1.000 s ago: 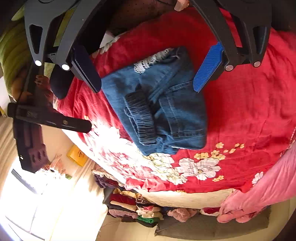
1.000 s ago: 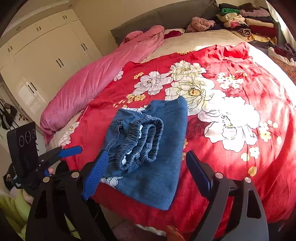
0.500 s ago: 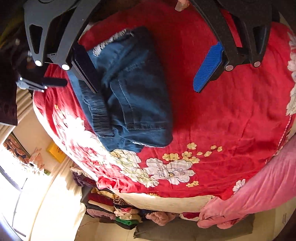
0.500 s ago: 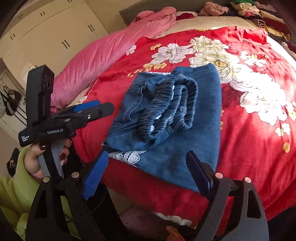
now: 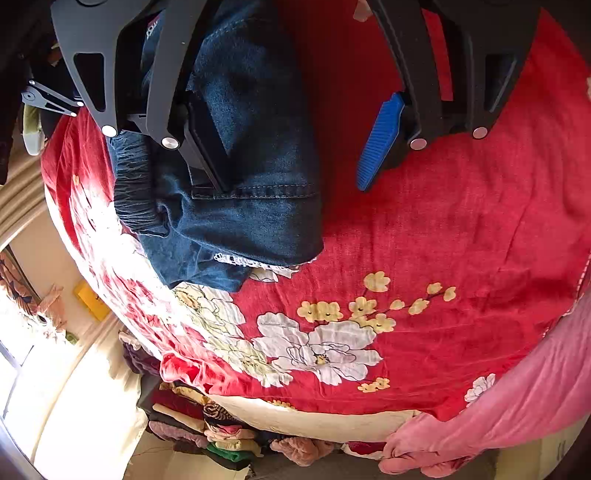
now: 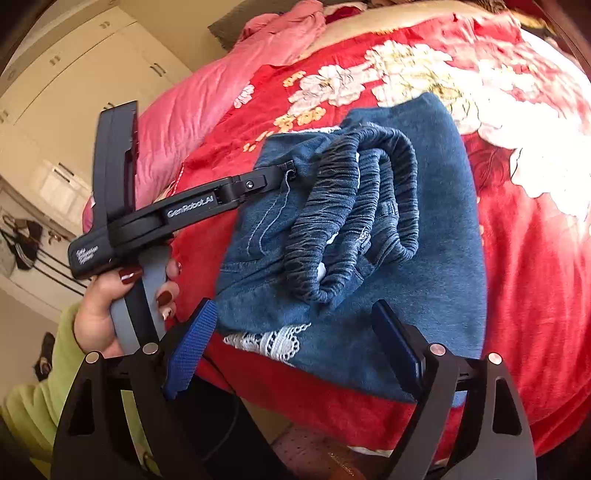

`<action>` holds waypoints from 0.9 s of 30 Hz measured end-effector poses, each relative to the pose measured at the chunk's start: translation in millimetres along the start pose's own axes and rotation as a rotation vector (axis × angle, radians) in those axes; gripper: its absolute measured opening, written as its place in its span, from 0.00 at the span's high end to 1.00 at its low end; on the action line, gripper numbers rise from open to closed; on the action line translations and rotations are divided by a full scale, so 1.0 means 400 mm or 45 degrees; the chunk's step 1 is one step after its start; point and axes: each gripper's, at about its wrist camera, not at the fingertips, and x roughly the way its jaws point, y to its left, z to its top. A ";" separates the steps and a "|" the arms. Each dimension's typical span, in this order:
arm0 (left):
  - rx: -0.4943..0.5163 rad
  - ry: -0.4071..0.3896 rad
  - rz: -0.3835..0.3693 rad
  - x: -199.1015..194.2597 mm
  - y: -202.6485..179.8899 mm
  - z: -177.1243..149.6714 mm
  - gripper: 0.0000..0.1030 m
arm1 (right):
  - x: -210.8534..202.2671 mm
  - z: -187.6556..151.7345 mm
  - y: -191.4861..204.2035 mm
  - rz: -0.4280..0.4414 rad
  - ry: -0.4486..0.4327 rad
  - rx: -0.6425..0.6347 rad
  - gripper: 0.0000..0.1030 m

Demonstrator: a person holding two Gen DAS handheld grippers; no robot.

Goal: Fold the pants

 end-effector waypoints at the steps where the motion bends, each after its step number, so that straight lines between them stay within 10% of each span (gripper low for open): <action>1: 0.005 0.001 0.003 0.003 -0.003 -0.001 0.40 | 0.008 0.006 -0.006 0.025 0.006 0.046 0.21; 5: 0.009 0.004 0.011 0.009 -0.007 -0.005 0.41 | 0.059 0.035 -0.009 0.076 0.034 0.119 0.32; 6: 0.005 0.006 0.010 0.009 -0.006 -0.006 0.40 | 0.072 0.039 -0.009 0.059 0.032 0.102 0.58; 9: -0.001 0.017 0.004 0.011 0.000 -0.007 0.40 | 0.076 0.034 -0.009 0.030 0.028 0.039 0.86; 20: 0.002 0.027 0.003 0.020 -0.007 -0.015 0.35 | 0.065 -0.013 -0.018 -0.023 0.070 -0.006 0.86; 27: -0.010 0.024 0.000 0.012 -0.005 -0.014 0.35 | 0.015 -0.023 -0.018 -0.048 0.040 -0.012 0.65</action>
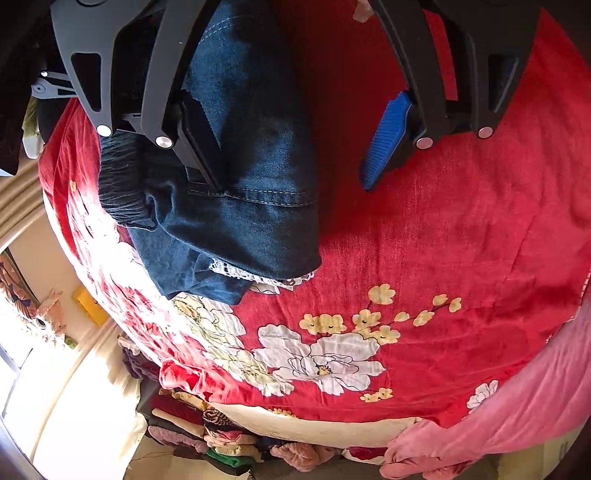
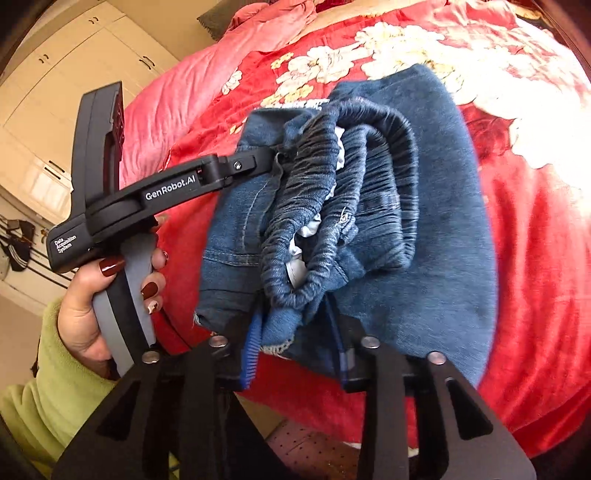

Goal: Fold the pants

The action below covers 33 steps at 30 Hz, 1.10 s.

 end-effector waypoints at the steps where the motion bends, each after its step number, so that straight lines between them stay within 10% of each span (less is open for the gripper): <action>1: -0.002 -0.002 -0.001 -0.003 0.000 0.000 0.35 | -0.009 -0.001 0.001 -0.007 -0.011 -0.004 0.62; 33: 0.057 -0.123 -0.030 -0.177 -0.036 -0.061 0.30 | -0.228 0.011 0.021 -0.186 -0.346 -0.142 0.44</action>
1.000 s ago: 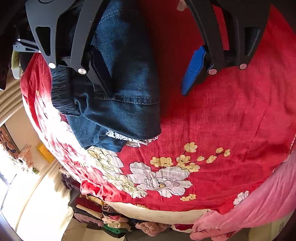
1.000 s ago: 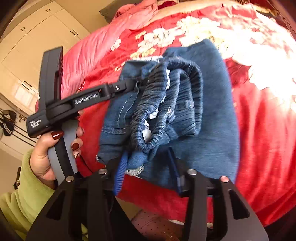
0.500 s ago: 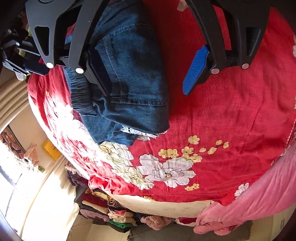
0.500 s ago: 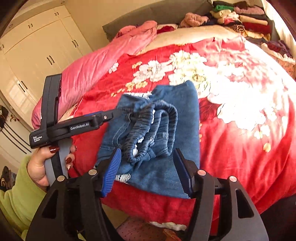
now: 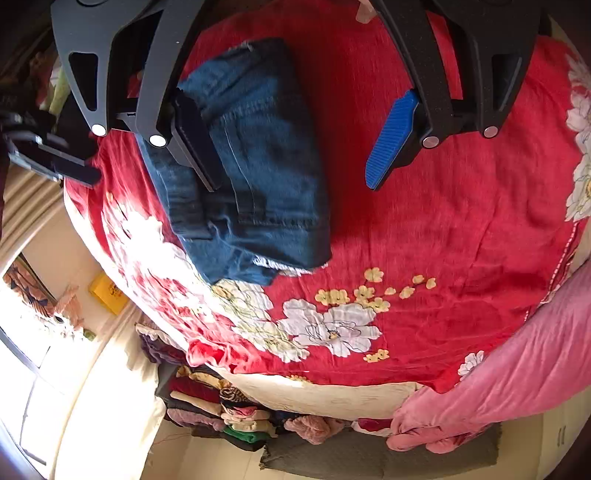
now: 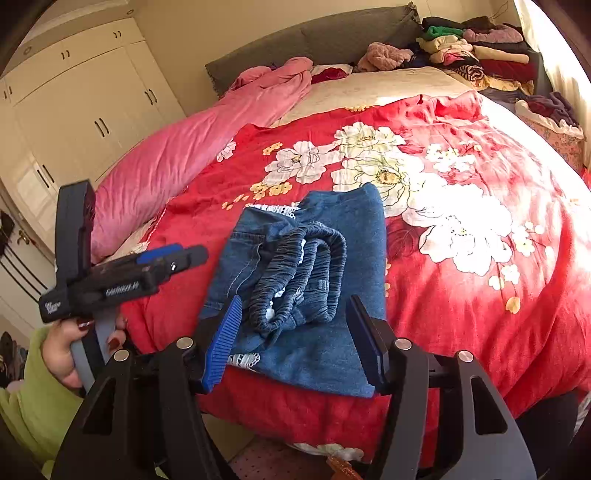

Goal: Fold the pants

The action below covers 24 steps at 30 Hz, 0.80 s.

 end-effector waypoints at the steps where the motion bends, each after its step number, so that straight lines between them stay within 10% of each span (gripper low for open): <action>1: 0.009 0.002 -0.002 -0.004 -0.005 -0.010 0.30 | -0.001 0.003 -0.001 -0.008 -0.003 -0.007 0.44; 8: 0.129 0.100 -0.054 0.018 -0.066 -0.099 0.71 | 0.041 0.072 0.000 -0.066 0.014 -0.132 0.44; 24: 0.169 0.160 -0.022 0.071 -0.081 -0.158 0.71 | 0.433 0.234 0.085 -0.002 0.374 -0.454 0.58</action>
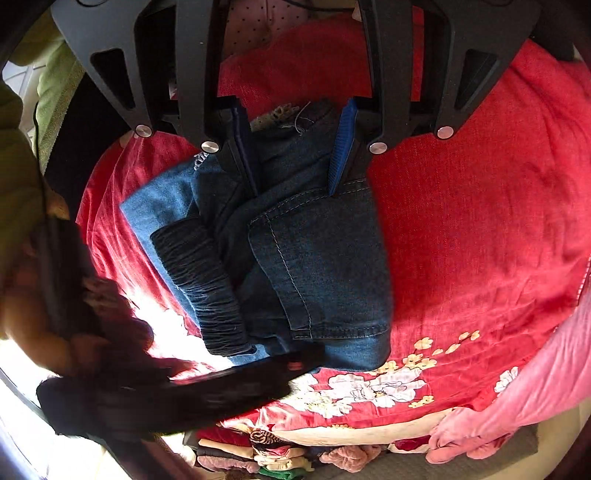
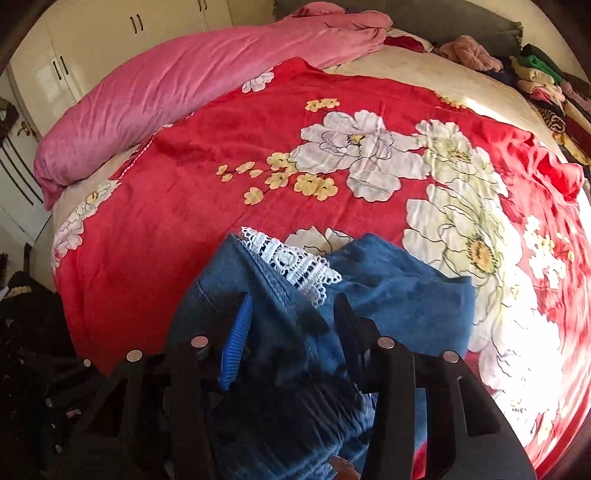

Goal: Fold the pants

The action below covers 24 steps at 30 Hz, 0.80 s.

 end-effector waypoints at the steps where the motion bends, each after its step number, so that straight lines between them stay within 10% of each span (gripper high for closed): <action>1: 0.000 0.000 0.000 0.000 0.001 0.000 0.71 | 0.021 0.006 0.004 0.002 0.024 -0.018 0.63; 3: -0.002 0.000 0.000 0.001 0.001 0.001 0.71 | 0.054 0.014 0.005 0.080 0.085 -0.012 0.91; 15: -0.014 -0.008 -0.002 -0.003 0.000 -0.002 0.69 | 0.085 0.018 0.024 -0.114 0.031 -0.074 0.96; 24: -0.026 -0.015 -0.012 -0.013 0.001 0.003 0.64 | -0.114 0.005 0.000 -0.100 -0.207 0.032 0.55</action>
